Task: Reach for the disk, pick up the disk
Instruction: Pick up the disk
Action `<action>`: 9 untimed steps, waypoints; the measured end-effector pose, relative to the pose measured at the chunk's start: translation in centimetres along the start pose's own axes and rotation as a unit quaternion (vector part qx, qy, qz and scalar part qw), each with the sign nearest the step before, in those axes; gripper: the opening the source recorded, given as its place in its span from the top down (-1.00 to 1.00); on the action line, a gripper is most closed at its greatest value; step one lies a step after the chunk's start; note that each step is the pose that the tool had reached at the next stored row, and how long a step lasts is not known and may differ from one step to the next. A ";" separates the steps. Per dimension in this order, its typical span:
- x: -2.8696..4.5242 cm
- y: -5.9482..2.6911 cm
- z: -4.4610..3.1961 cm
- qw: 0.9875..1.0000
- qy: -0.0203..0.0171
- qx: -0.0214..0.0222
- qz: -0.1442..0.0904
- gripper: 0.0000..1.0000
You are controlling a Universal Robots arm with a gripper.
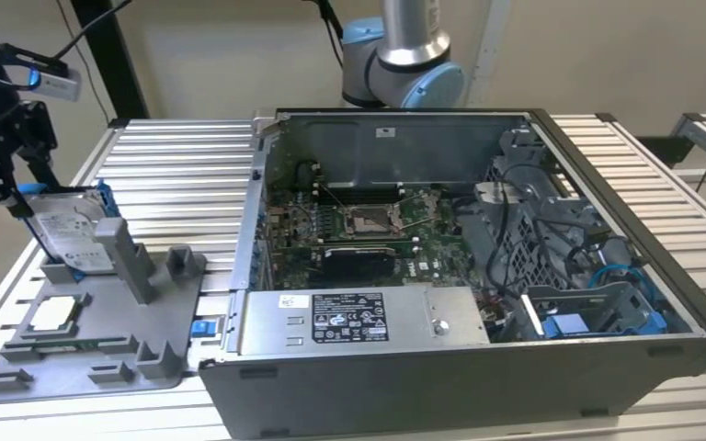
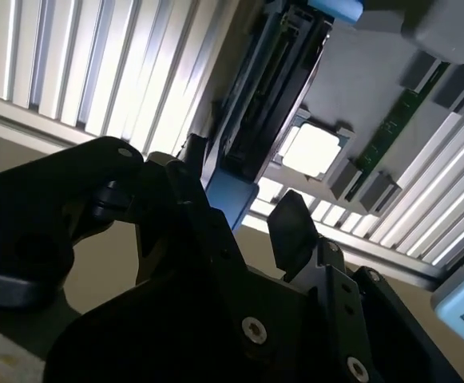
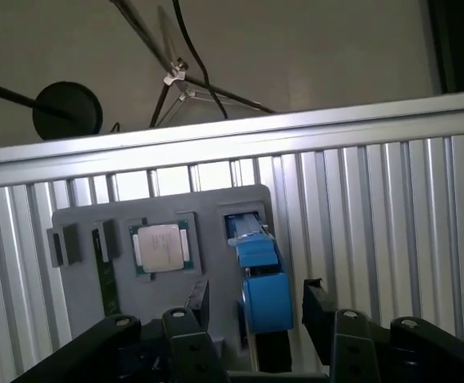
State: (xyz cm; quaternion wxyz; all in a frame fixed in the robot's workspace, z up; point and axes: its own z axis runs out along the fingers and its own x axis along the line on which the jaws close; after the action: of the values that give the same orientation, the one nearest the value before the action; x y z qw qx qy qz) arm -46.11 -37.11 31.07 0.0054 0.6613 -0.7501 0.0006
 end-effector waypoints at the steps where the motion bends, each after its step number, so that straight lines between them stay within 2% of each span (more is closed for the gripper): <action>1: 0.00 0.00 0.19 1.000 0.000 0.000 -0.002 -1.00; 9: -0.02 -0.01 1.66 1.000 0.000 0.000 -0.019 -1.00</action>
State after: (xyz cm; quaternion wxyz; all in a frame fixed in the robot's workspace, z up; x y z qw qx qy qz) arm -46.11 -37.11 29.41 0.0054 0.6755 -0.7373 0.0007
